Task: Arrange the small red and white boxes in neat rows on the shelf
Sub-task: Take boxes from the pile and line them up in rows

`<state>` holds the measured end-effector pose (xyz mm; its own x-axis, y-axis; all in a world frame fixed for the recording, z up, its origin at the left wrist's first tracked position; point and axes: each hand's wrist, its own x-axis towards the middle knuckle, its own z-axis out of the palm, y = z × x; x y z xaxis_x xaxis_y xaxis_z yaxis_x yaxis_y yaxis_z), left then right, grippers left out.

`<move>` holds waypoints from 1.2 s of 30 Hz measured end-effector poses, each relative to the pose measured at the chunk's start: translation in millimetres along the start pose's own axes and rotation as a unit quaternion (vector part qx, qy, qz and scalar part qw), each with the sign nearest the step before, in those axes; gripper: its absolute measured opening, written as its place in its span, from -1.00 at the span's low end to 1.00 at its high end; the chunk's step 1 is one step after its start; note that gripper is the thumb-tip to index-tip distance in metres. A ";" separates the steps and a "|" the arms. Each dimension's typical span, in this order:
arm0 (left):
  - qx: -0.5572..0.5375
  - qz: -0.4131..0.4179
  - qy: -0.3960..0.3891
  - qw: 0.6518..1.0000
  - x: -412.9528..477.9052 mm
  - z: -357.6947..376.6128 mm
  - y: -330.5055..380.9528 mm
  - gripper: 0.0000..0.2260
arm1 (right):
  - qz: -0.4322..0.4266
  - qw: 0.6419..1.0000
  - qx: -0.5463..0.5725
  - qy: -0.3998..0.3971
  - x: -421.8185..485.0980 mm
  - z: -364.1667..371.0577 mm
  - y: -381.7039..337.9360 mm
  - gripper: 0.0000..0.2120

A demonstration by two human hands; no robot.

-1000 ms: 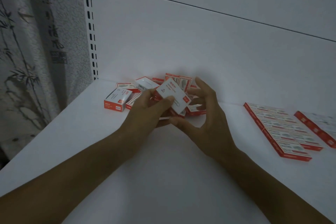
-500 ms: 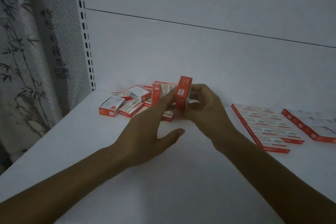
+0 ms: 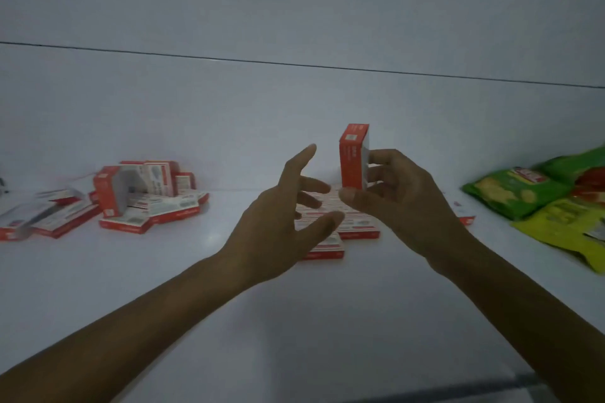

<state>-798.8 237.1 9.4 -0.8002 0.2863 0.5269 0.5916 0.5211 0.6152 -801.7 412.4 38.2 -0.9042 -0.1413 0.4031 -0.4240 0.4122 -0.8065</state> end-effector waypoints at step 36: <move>0.256 0.026 -0.095 0.962 63.9 179.2 13.9 -0.59 | -0.059 0.962 -0.241 -0.118 15.3 -143.0 188.4 -0.27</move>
<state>-859.3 406.7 -53.4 -0.8033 0.4386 0.4028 0.5440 0.8158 0.1965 -887.9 616.6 -45.7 -0.8622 -0.3888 0.3246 -0.5019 0.7421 -0.4442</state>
